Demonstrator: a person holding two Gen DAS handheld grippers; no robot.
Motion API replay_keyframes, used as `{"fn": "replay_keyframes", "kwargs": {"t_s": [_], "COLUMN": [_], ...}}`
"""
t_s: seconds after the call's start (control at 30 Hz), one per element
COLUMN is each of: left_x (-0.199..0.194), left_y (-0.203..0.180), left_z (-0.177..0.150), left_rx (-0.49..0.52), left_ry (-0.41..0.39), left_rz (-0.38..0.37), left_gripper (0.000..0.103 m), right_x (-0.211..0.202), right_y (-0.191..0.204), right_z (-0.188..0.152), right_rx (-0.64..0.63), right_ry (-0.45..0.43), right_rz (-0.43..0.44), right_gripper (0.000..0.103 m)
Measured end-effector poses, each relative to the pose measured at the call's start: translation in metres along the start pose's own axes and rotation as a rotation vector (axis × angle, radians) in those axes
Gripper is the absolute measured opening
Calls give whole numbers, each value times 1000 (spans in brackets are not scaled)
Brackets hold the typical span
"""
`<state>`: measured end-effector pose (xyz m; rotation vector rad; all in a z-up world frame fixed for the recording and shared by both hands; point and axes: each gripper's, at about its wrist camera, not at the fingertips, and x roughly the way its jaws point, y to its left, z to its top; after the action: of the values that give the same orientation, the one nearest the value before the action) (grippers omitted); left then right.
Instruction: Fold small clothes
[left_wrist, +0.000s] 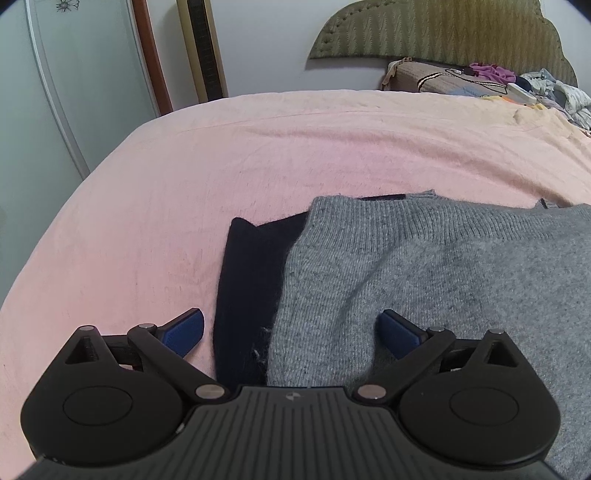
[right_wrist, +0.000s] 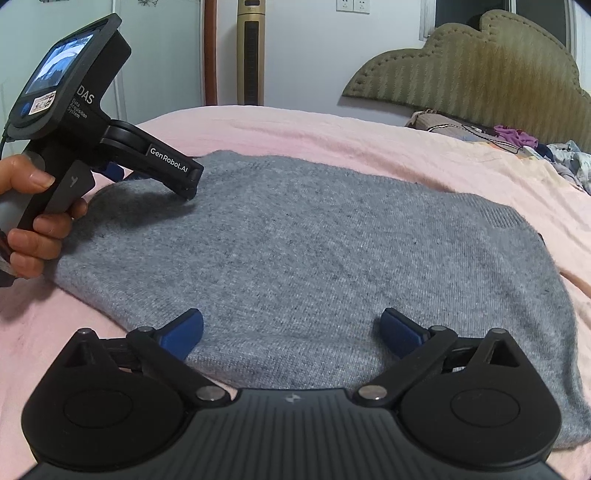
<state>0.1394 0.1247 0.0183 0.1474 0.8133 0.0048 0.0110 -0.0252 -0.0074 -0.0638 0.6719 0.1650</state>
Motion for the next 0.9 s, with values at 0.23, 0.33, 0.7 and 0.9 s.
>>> {"fn": "replay_keyframes", "kwargs": {"t_s": [0.23, 0.33, 0.7, 0.9], "left_x": [-1, -6, 12, 38], "left_y": [-1, 5, 85, 93], "left_z": [1, 3, 27, 27], "left_rx": [7, -6, -217, -270], "left_ry": [-8, -23, 99, 183], "left_rz": [5, -6, -284, -469], "left_gripper": [103, 103, 103, 103], "right_x": [0, 0, -27, -16], "right_y": [-1, -1, 61, 118], "right_z": [1, 2, 1, -18], "right_rx": [8, 13, -268, -536], "right_ry": [3, 7, -92, -142], "right_rz": [5, 3, -3, -73], "right_gripper": [103, 103, 103, 102]}}
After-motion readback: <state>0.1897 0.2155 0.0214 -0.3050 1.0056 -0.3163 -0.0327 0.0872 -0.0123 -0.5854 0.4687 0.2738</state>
